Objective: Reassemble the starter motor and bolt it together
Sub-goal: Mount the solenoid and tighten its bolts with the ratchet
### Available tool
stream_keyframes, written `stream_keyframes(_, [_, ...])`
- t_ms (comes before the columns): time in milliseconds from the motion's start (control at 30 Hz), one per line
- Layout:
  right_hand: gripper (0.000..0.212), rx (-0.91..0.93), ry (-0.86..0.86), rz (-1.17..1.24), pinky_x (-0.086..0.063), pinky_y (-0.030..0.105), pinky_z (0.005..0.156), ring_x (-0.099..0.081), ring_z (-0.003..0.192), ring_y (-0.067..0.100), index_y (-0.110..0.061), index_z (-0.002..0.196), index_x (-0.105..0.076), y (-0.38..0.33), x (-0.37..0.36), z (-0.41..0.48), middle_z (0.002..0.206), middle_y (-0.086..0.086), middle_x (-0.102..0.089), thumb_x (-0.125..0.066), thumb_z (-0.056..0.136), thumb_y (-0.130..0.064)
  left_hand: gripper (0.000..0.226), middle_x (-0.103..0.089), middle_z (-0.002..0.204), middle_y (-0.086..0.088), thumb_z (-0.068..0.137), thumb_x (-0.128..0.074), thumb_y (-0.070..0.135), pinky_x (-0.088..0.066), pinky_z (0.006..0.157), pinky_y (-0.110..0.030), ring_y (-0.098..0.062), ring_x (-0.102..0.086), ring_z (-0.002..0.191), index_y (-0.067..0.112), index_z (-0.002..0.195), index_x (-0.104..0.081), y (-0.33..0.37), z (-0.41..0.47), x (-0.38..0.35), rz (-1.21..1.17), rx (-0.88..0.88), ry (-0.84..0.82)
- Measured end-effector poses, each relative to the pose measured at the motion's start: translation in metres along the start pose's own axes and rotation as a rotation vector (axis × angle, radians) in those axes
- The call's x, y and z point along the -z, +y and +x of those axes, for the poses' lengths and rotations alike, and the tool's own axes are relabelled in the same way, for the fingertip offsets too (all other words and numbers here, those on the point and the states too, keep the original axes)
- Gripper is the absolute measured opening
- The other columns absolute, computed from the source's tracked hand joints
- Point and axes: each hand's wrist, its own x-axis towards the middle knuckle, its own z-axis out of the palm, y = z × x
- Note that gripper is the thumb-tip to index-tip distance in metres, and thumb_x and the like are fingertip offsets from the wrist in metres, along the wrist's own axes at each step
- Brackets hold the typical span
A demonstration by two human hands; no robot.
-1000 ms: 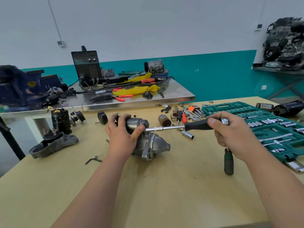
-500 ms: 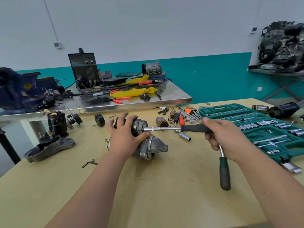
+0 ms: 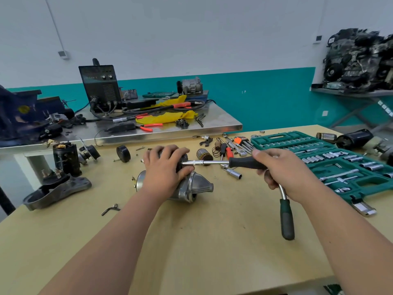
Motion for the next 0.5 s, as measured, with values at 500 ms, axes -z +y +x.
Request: stream_keyframes(500, [0.017, 0.023, -0.054, 0.089, -0.036, 0.025, 0.037, -0.041, 0.039, 0.013, -0.013, 0.110, -0.062, 0.003, 0.008, 0.009, 0.062, 0.007, -0.061, -0.054, 0.098, -0.022, 0.042, -0.054, 0.129, 0.005, 0.100, -0.034, 0.053, -0.015, 0.106, -0.053, -0.027, -0.040, 0.127, 0.031, 0.116, -0.067, 0.002, 0.012, -0.003, 0.005, -0.097, -0.051])
